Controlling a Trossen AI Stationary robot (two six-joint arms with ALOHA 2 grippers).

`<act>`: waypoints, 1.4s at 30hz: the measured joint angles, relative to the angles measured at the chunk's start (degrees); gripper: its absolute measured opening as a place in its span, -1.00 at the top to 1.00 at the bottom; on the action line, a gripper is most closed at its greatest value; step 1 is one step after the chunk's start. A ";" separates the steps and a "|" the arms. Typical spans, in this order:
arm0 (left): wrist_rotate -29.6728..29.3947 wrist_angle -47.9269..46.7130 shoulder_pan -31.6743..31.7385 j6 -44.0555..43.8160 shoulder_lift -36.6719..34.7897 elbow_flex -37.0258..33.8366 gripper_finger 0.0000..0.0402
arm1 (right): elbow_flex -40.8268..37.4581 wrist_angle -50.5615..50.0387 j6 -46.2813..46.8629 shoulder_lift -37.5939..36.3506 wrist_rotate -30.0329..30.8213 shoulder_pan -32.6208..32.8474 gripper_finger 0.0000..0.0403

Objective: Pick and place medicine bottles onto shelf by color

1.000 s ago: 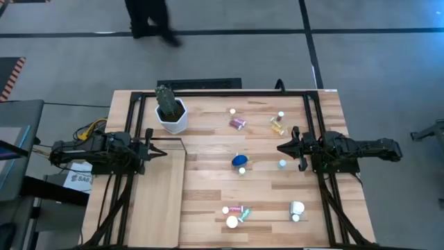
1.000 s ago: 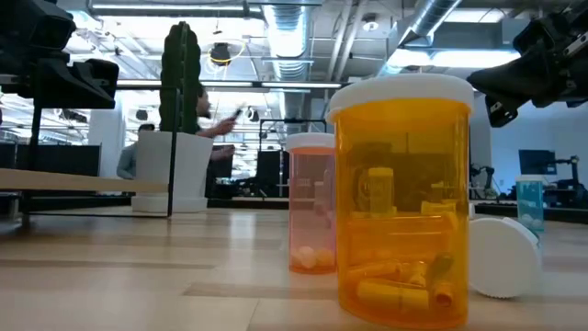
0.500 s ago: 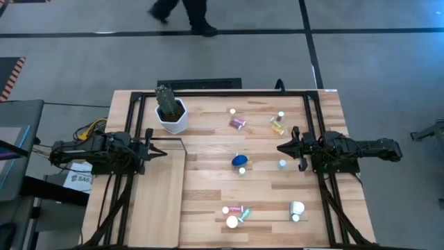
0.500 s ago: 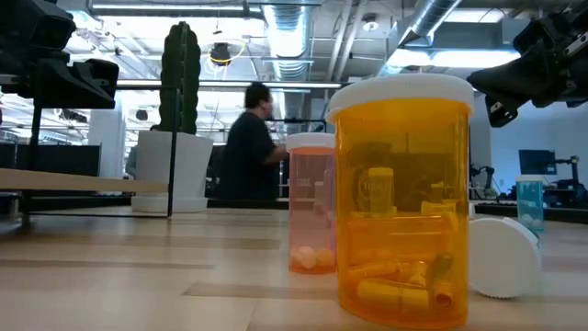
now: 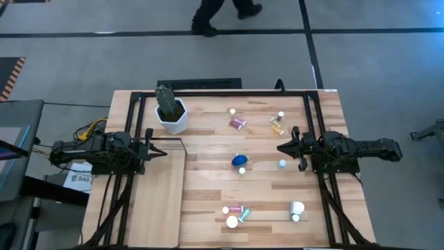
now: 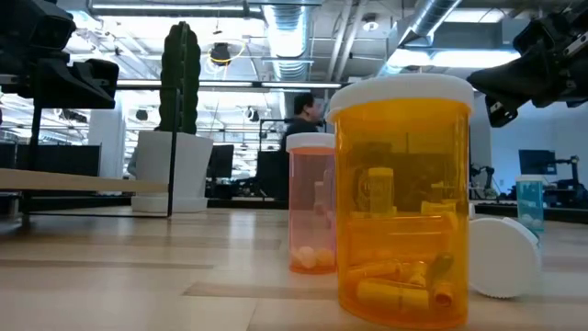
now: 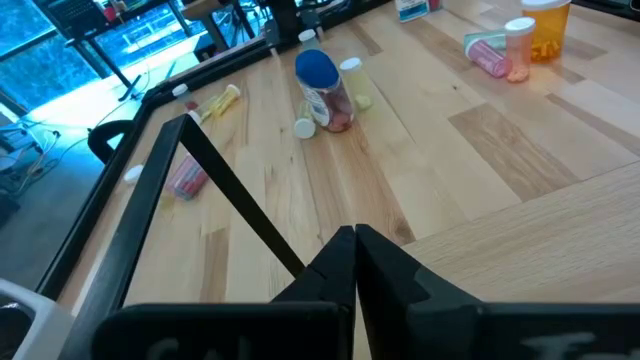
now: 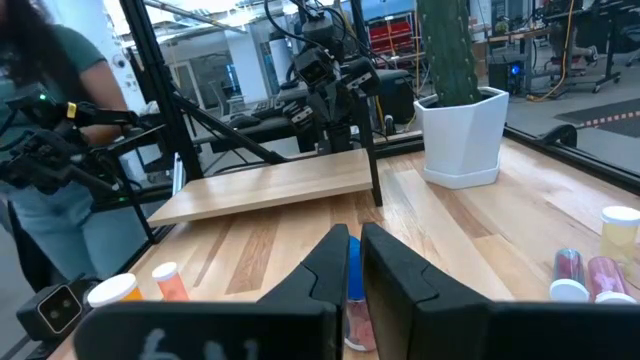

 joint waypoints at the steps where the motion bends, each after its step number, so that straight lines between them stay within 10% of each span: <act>1: 0.00 -0.01 0.00 0.00 -0.02 0.00 1.00 | 0.00 0.00 0.02 0.00 0.00 0.01 0.72; 22: -8.48 4.18 -0.02 -2.35 0.00 -0.02 1.00 | 0.02 0.00 0.02 0.00 0.00 0.00 0.72; 37: -7.16 23.27 0.00 -46.17 -0.02 0.00 1.00 | 0.01 -0.01 0.00 0.02 0.00 -0.01 0.72; 42: -7.59 22.71 0.02 -47.33 -0.04 0.09 1.00 | 0.01 0.00 0.00 0.02 0.00 0.00 0.72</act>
